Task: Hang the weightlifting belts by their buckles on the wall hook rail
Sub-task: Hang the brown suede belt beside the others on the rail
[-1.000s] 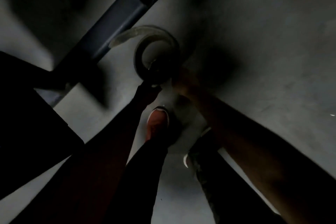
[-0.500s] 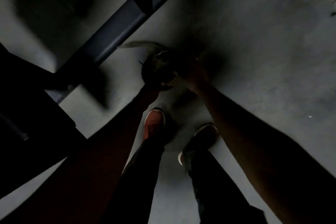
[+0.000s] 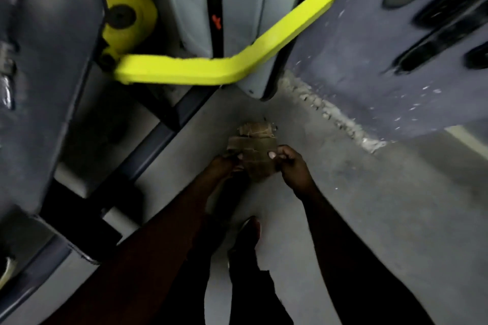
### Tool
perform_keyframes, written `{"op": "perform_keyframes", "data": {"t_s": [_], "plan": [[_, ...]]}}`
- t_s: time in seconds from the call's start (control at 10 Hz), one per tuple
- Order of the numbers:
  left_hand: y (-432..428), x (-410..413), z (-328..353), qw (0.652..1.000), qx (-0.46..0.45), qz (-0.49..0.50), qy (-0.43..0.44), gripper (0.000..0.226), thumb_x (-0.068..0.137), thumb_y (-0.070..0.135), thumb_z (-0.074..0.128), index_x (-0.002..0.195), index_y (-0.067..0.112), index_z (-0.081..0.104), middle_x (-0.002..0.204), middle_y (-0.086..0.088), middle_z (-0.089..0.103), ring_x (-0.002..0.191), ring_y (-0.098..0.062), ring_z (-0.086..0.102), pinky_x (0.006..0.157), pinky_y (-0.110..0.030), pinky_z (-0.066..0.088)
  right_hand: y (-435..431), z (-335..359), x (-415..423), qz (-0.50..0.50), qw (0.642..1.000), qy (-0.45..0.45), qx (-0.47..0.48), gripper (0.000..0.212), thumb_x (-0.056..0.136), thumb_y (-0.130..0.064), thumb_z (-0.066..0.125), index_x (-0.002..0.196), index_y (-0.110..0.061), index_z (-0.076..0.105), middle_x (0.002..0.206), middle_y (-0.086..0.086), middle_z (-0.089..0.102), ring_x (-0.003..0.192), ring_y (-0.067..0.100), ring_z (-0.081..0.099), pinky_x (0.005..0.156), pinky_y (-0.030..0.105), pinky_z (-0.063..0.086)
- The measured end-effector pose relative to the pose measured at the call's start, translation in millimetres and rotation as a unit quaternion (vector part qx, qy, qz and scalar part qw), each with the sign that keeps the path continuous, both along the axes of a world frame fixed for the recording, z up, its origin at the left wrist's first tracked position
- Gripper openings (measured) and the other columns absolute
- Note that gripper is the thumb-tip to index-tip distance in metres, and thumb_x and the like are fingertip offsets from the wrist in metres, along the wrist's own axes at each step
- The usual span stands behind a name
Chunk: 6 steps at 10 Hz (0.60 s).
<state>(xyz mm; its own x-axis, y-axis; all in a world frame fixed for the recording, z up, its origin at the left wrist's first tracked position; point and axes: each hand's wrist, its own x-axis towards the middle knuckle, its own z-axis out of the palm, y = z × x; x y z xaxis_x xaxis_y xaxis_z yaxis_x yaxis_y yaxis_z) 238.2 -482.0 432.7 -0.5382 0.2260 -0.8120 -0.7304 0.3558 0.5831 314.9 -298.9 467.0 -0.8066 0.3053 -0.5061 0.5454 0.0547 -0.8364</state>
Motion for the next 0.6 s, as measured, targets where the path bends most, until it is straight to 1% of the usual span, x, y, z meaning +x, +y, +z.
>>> {"op": "perform_keyframes", "data": {"t_s": [0.1,0.2,0.3,0.4,0.5,0.6], "plan": [[47,-2,98,0.998,0.061,-0.028,0.02,0.036,0.1,0.006,0.051,0.134,-0.006,0.052,0.116,-0.013,0.059,0.109,-0.028,0.058,0.069,-0.02,0.056,30,77,2,-0.041,0.998,0.035,0.017,0.015,0.096,-0.01,0.061,0.094,0.004,0.063,0.073,-0.001,0.064,0.067,0.006,0.058,0.068,0.025,0.048],[85,-5,154,0.991,0.096,-0.034,0.084,0.029,0.097,0.01,0.059,0.124,0.0,0.061,0.117,-0.016,0.066,0.105,-0.027,0.06,0.092,-0.04,0.056,59,152,3,-0.061,0.993,0.097,0.032,0.014,0.097,-0.01,0.059,0.084,-0.006,0.061,0.061,-0.011,0.057,0.058,0.001,0.05,0.059,0.019,0.043],[123,-17,227,0.969,0.185,-0.035,0.162,0.015,0.095,0.011,0.061,0.095,0.015,0.076,0.087,0.001,0.075,0.077,-0.009,0.072,0.071,-0.023,0.058,88,208,1,-0.105,0.98,0.164,0.034,0.018,0.098,-0.019,0.06,0.083,-0.01,0.06,0.07,0.008,0.051,0.068,0.018,0.046,0.066,0.033,0.04],[153,-38,302,0.93,0.244,-0.092,0.258,0.019,0.1,0.014,0.055,0.11,0.002,0.066,0.087,-0.003,0.071,0.067,-0.001,0.067,0.056,-0.015,0.05,112,271,-15,-0.125,0.964,0.232,0.038,0.021,0.098,-0.027,0.06,0.082,-0.013,0.06,0.076,0.013,0.053,0.072,0.021,0.049,0.069,0.039,0.044],[181,-71,360,0.893,0.318,-0.108,0.299,0.022,0.1,0.009,0.053,0.119,0.002,0.061,0.108,-0.015,0.07,0.088,-0.016,0.069,0.076,-0.027,0.056,133,333,-39,-0.141,0.943,0.297,0.058,0.026,0.1,-0.026,0.058,0.079,-0.011,0.056,0.072,0.01,0.051,0.067,0.017,0.048,0.064,0.033,0.044],[212,-99,404,0.856,0.407,-0.135,0.289,0.028,0.099,0.006,0.053,0.126,0.007,0.057,0.114,-0.01,0.07,0.095,-0.014,0.069,0.082,-0.029,0.057,154,393,-60,-0.174,0.916,0.352,0.083,0.025,0.1,-0.022,0.058,0.077,-0.013,0.056,0.069,0.004,0.054,0.061,0.009,0.049,0.057,0.023,0.04]]}}
